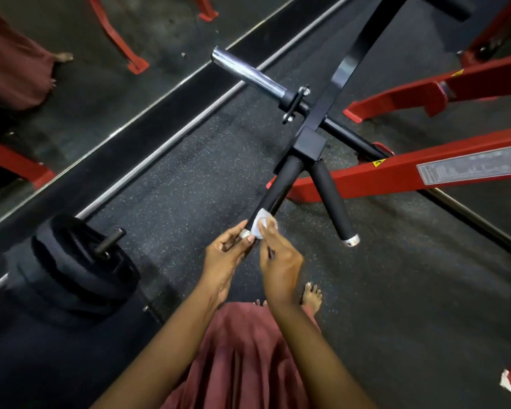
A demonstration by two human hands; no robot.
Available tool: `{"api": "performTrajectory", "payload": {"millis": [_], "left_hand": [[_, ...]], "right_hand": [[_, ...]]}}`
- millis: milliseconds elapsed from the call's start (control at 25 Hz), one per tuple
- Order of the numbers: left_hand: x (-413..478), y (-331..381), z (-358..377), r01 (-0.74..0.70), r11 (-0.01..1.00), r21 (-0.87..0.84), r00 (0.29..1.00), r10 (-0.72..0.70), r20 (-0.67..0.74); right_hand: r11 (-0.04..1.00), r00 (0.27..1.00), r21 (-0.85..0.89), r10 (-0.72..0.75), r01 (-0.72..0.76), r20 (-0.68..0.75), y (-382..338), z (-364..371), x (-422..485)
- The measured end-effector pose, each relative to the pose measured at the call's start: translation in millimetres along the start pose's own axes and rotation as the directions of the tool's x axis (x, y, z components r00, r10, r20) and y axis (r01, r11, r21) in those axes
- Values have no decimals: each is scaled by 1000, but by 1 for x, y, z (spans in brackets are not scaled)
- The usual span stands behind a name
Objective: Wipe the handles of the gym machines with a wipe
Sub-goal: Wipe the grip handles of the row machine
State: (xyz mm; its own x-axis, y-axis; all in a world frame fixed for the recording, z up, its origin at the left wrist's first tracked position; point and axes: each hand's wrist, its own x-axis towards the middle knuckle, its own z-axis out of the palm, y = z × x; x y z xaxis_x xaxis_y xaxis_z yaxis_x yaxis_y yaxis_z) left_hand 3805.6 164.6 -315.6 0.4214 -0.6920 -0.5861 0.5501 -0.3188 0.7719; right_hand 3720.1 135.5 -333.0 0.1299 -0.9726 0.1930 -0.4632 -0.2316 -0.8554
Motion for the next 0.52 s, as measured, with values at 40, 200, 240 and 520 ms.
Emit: {"api": "performTrajectory", "payload": {"millis": [40,200,240,520], "left_hand": [[0,0,0,-3,1000,1,1000,3,-2],[-3,-2,4,-30,999,19,999,30,-16],[-3,-2,4,-34,999,15,999,34,-17],[-3,-7,5,-132,987,95,990,136,-33]], "right_hand": [[999,999,-3,-34,34,42,1,-7,-2],[1000,1000,12,-1,1,-17,2,-28,68],[999,1000,-37,8,-8,-13,1,-27,89],[984,986,-179,41,-12,160,1,-12,57]]}}
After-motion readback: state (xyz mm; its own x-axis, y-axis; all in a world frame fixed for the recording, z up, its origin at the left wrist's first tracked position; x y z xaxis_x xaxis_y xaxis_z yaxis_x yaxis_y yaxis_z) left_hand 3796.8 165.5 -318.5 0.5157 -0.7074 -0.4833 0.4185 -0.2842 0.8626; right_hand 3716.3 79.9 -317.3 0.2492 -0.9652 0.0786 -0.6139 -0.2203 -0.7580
